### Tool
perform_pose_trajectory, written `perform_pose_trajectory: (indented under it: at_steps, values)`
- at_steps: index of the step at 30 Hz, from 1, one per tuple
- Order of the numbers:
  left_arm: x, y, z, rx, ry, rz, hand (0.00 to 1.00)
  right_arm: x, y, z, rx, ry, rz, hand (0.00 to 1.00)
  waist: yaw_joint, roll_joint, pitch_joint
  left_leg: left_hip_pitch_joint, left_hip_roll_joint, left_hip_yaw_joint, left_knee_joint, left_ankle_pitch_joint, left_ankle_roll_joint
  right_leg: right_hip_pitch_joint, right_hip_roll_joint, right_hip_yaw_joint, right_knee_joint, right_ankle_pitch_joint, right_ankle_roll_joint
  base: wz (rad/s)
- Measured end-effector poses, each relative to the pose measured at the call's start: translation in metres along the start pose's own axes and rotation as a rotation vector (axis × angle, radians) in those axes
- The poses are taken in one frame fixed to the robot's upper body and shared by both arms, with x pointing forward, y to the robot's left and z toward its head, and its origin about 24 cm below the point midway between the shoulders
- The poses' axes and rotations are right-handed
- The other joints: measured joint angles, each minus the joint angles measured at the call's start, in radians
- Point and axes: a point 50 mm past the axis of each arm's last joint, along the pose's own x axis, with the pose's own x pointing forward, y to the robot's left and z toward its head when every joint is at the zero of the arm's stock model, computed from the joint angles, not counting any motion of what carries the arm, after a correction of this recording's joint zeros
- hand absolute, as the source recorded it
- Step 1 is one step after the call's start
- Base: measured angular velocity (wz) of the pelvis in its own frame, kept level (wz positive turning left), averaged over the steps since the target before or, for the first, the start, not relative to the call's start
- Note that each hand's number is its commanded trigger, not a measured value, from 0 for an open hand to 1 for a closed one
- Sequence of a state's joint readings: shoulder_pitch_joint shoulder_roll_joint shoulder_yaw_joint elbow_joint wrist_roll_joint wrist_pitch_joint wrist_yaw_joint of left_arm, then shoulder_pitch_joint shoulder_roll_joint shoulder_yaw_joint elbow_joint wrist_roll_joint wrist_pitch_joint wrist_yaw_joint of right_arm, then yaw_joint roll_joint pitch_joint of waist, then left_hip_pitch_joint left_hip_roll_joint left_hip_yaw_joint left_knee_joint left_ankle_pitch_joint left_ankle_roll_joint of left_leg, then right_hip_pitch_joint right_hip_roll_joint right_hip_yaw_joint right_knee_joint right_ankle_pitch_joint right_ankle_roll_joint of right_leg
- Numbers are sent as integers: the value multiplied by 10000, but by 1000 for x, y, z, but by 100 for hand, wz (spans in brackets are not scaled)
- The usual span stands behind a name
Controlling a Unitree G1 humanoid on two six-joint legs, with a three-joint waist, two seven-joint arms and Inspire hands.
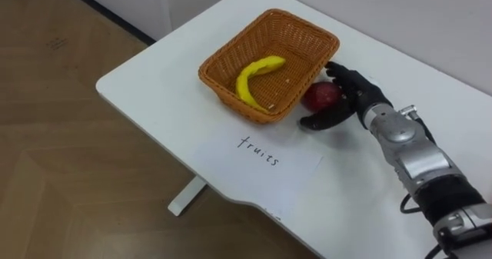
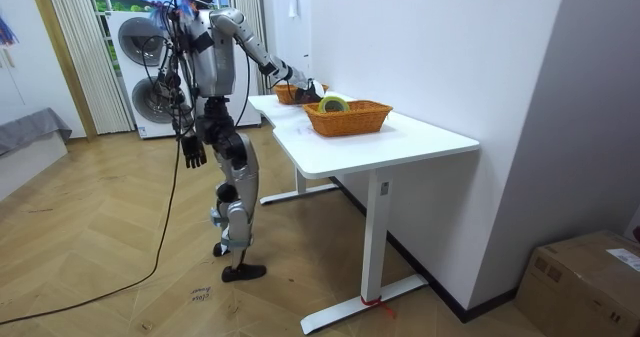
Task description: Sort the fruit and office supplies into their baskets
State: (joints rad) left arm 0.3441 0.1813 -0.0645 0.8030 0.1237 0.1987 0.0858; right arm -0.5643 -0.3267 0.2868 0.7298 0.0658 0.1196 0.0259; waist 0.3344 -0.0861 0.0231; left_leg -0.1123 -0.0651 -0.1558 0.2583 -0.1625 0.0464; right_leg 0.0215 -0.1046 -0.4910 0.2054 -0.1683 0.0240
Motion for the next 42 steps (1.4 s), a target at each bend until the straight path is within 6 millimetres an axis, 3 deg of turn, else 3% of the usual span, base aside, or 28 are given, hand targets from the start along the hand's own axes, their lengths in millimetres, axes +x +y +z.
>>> perform_pose_trajectory:
  at_steps: [7,30,42]
  values:
    - [0,0,0,-36,13,-7,0,-1,-9,-1,-919,21,-420,100,27,-9,-8,22,9,-1,0,0,0,15,-1,-27,17,0,0,0]
    - [0,1,-1,-25,40,137,0,0,-4,-1,-1676,52,-219,100,47,37,23,11,8,-9,2,-1,-1,-2,-6,-33,42,1,0,0]
    - [0,2,-1,-95,45,250,0,-1,-4,0,-2053,-60,-123,100,-66,-19,-23,36,6,-10,-14,0,-1,37,6,-21,-9,3,1,0]
